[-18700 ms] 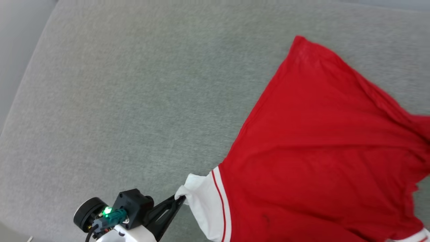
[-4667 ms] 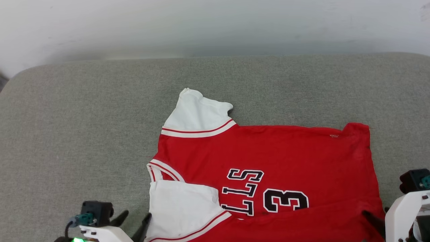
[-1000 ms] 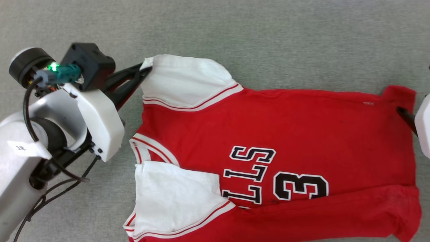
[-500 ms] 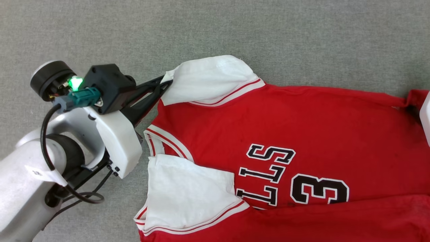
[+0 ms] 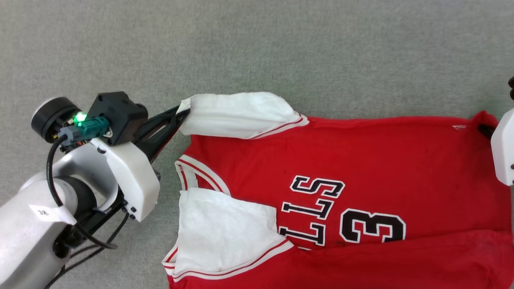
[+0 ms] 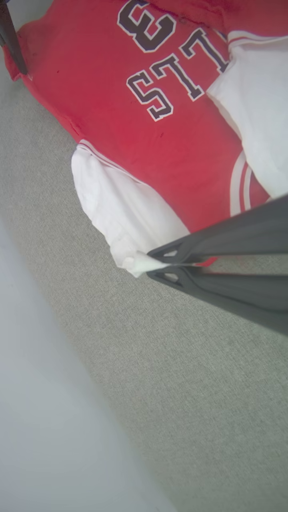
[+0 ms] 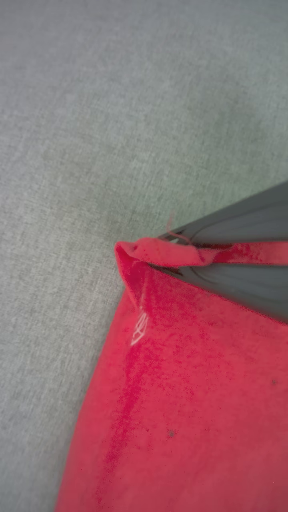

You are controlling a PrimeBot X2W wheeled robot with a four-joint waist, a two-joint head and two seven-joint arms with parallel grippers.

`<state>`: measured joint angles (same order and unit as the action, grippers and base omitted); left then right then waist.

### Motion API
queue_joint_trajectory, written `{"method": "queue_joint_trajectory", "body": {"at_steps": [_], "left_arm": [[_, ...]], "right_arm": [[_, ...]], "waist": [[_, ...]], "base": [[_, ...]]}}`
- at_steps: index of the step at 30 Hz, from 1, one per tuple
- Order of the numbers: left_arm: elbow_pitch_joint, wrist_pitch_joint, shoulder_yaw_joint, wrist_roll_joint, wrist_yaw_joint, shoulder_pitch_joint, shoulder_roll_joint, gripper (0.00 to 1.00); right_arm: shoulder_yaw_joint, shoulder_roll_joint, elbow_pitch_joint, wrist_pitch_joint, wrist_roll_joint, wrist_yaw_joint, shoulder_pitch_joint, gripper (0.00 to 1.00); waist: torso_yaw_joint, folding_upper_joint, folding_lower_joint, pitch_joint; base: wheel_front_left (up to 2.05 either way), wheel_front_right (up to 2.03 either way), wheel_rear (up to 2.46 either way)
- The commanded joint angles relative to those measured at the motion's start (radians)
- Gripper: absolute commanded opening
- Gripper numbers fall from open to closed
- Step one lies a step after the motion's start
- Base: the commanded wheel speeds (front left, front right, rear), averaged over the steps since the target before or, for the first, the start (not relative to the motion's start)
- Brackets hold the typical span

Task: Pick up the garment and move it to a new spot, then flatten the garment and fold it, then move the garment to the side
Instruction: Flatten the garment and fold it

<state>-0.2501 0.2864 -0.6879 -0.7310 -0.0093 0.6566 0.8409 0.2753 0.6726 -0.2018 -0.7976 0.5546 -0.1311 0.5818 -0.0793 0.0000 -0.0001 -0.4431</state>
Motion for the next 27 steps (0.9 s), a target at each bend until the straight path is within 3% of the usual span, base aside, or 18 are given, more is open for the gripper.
{"method": "queue_joint_trajectory", "body": {"at_steps": [1, 11, 13, 19, 27], "left_arm": [[0.002, -0.008, 0.005, -0.008, 0.005, -0.020, 0.004, 0.00], [-0.036, -0.038, 0.012, -0.062, 0.070, -0.172, 0.058, 0.00], [-0.072, -0.051, 0.007, -0.074, 0.111, -0.257, 0.090, 0.00], [-0.126, -0.066, -0.028, -0.090, 0.171, -0.392, 0.112, 0.00], [-0.112, -0.054, -0.086, -0.106, 0.185, -0.497, 0.115, 0.00]], "right_arm": [[-0.006, -0.004, 0.000, 0.014, 0.006, 0.001, -0.014, 0.00], [-0.112, -0.034, 0.093, 0.104, 0.062, 0.001, -0.186, 0.00], [-0.174, -0.055, 0.154, 0.121, 0.077, 0.001, -0.303, 0.00], [-0.228, -0.081, 0.242, 0.133, 0.092, 0.001, -0.495, 0.00], [-0.207, -0.053, 0.276, 0.115, 0.114, 0.001, -0.609, 0.00]], "waist": [[0.014, 0.0000, 0.0001, 0.034], [0.034, 0.0000, 0.0001, 0.176], [0.037, 0.0000, 0.0001, 0.212], [0.041, 0.0000, 0.0001, 0.230], [0.047, 0.0000, 0.0001, 0.224]], "base": [[0.00, 0.00, 0.00], [0.00, 0.00, 0.00], [0.00, 0.00, 0.00], [0.00, 0.00, 0.00], [0.00, 0.00, 0.00]]}}
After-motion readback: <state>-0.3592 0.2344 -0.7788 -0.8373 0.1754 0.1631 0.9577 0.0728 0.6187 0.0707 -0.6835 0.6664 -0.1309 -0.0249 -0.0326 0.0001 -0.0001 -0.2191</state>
